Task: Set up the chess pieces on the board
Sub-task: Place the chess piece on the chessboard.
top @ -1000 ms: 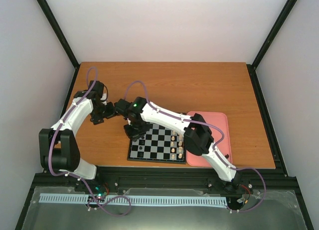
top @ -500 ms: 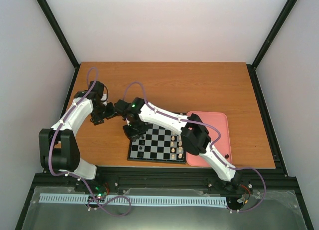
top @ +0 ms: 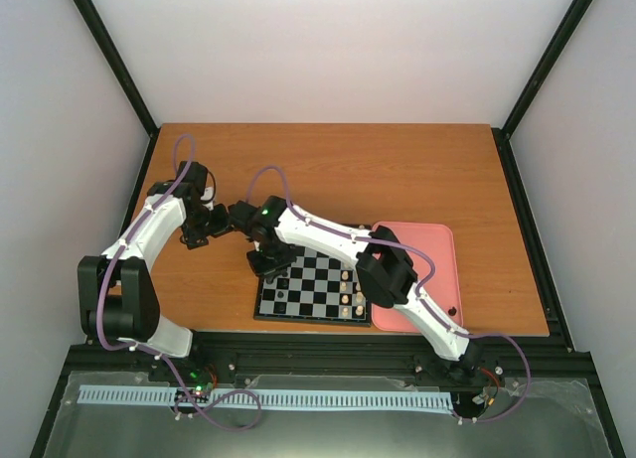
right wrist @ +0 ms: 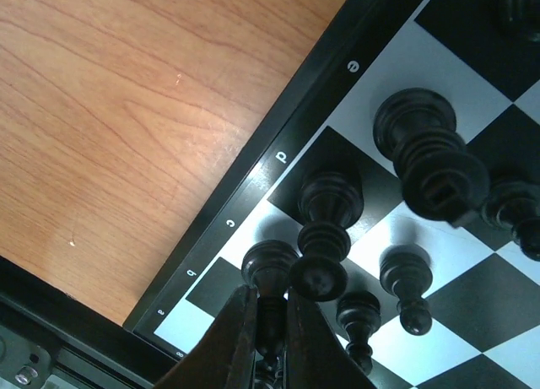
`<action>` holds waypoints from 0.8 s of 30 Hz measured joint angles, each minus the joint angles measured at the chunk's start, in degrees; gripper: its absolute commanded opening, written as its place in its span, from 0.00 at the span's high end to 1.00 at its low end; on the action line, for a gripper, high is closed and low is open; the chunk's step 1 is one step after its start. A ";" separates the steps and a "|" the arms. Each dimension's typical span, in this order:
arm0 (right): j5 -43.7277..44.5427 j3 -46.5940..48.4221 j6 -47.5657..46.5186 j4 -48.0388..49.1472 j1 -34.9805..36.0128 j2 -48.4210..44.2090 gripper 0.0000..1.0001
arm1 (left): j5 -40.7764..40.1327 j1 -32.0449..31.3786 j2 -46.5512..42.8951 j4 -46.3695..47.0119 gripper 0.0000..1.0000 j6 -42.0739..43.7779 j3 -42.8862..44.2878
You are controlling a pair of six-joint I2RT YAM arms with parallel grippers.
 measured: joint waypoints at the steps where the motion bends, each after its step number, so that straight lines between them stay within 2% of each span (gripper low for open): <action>1: 0.00 0.02 0.00 0.00 -0.04 0.00 0.97 | 0.00 0.00 0.00 0.00 0.00 0.00 0.00; 12: -0.22 0.20 -0.46 -0.02 -0.07 0.74 0.97 | 0.00 0.00 0.04 0.00 0.00 0.00 0.00; 19: -0.33 0.20 -0.87 -0.02 -0.07 0.74 0.87 | 0.00 0.00 0.15 0.00 0.00 0.00 0.00; 24: -0.52 0.20 -1.38 0.00 -0.04 0.74 0.84 | 0.00 0.00 0.15 0.00 0.00 0.00 0.00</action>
